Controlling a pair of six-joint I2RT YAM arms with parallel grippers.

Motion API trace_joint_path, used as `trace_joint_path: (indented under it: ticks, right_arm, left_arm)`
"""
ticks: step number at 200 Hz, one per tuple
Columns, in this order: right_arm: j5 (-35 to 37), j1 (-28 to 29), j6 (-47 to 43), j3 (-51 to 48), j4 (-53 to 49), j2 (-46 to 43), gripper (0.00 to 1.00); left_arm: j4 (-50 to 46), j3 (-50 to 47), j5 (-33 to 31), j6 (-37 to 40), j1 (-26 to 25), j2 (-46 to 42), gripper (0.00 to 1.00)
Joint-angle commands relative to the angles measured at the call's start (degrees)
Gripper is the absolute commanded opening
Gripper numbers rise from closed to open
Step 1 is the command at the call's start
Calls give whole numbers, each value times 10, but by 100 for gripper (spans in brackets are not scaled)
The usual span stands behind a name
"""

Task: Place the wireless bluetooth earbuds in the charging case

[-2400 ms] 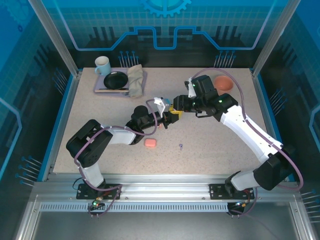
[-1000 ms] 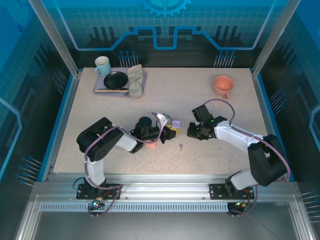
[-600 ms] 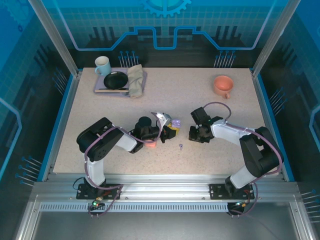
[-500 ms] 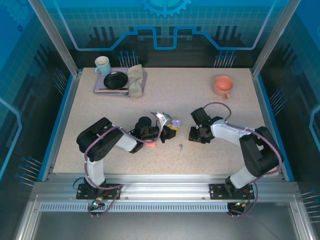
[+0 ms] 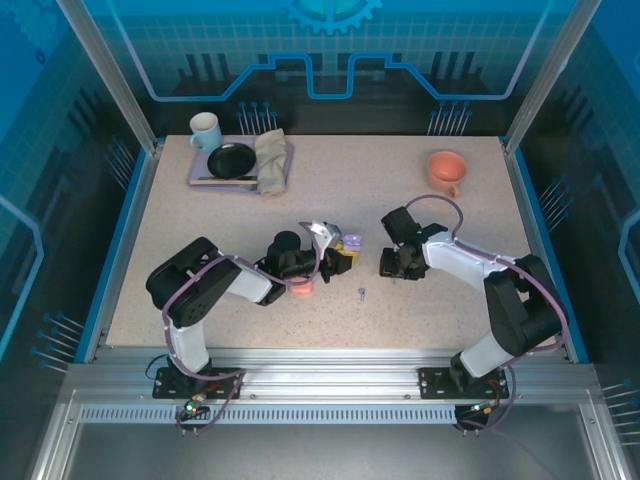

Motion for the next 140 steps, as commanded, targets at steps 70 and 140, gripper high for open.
trace_joint_path:
  ticks: [70,140]
  right_arm:
    - [11,5,-35,48,-37,81,40]
    - [23,16,-37,50,-42,102,32]
  left_arm:
    - [26,-13,-9,11,7,-17,0]
    - [29,-11,-9,10,8,-15,0]
